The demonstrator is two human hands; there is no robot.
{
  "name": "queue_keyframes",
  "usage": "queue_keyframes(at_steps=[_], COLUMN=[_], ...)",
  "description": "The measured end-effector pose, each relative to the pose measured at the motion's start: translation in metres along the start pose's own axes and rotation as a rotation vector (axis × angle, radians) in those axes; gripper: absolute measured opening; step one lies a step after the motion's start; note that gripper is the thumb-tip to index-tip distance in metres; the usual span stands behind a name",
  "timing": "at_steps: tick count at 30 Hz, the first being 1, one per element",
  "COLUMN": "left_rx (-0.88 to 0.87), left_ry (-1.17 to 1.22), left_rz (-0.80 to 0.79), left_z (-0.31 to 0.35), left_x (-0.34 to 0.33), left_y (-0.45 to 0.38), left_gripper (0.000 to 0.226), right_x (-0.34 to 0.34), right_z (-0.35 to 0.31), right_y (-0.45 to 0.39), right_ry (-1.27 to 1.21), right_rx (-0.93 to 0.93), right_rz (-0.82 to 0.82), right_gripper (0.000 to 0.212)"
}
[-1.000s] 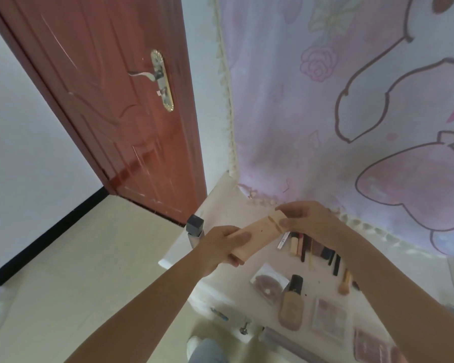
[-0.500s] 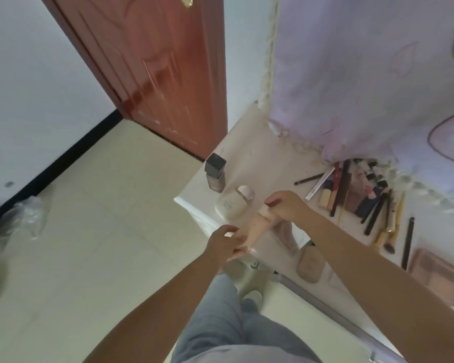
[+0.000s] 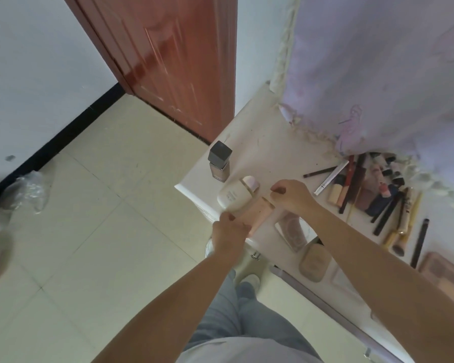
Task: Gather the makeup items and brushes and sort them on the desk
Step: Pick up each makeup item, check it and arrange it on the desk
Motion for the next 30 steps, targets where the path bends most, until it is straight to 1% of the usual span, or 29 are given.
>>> queue_keyframes(at_steps=[3, 5, 7, 9, 11, 12, 14, 16, 19, 21, 23, 25, 26, 28, 30], left_rx=[-0.084, -0.142, -0.189, -0.241, -0.319, -0.359, -0.418, -0.454, -0.498, -0.525, -0.516, -0.471, -0.451, -0.422, -0.433], left_ry=[-0.097, -0.135, -0.151, -0.178, -0.213, -0.219, -0.216, -0.211, -0.204, -0.181, -0.130, -0.041, 0.006, 0.106, 0.165], left_rz=[0.014, 0.023, 0.024, 0.012, -0.001, -0.004, -0.009, -0.018, -0.049, -0.106, -0.210, -0.342, -0.398, -0.512, -0.649], left_z=[-0.005, -0.009, -0.011, -0.012, -0.011, -0.009, -0.004, -0.001, 0.003, 0.010, 0.026, 0.049, 0.063, 0.091, 0.119], left_x=[0.003, 0.006, 0.010, 0.013, 0.013, 0.013, 0.014, 0.015, 0.017, 0.018, 0.022, 0.027, 0.030, 0.037, 0.044], left_y=[0.000, 0.004, 0.010, 0.017, 0.021, 0.023, 0.026, 0.027, 0.028, 0.027, 0.025, 0.022, 0.022, 0.023, 0.028], left_gripper=[0.049, 0.055, 0.052, 0.045, 0.039, 0.037, 0.032, 0.027, 0.023, 0.023, 0.024, 0.027, 0.029, 0.033, 0.034], right_x=[0.011, 0.017, 0.013, 0.000, -0.013, -0.017, -0.024, -0.034, -0.043, -0.028, 0.001, 0.028, 0.043, 0.073, 0.101], right_z=[0.006, 0.015, 0.023, 0.030, 0.037, 0.038, 0.037, 0.036, 0.042, 0.033, 0.023, 0.020, 0.014, 0.003, -0.009], right_y=[0.011, 0.025, 0.048, 0.071, 0.080, 0.081, 0.078, 0.076, 0.075, 0.076, 0.072, 0.071, 0.072, 0.076, 0.082], right_ry=[0.010, 0.091, 0.286, 0.465, 0.531, 0.548, 0.556, 0.584, 0.571, 0.504, 0.228, -0.080, -0.159, -0.212, -0.247], right_rx=[0.027, 0.034, 0.027, 0.002, -0.012, -0.007, 0.040, 0.102, 0.097, 0.121, 0.071, 0.020, 0.016, 0.030, 0.063], right_rz=[0.081, 0.150, 0.152, 0.071, 0.057, 0.083, 0.213, 0.265, 0.248, 0.251, 0.234, 0.118, 0.078, 0.021, -0.035], right_gripper=[0.029, 0.033, 0.045, 0.064, 0.074, 0.075, 0.076, 0.080, 0.078, 0.066, 0.058, 0.061, 0.057, 0.042, 0.023])
Point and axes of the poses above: each hand's wrist, its own y-axis away from the middle knuckle, its own x-axis out of the back of the hand, z = x × y, the point moved 3 cm from there along -y, towards the middle knuckle, and after that the axes turned 8 degrees about z, right-handed, at the moved point
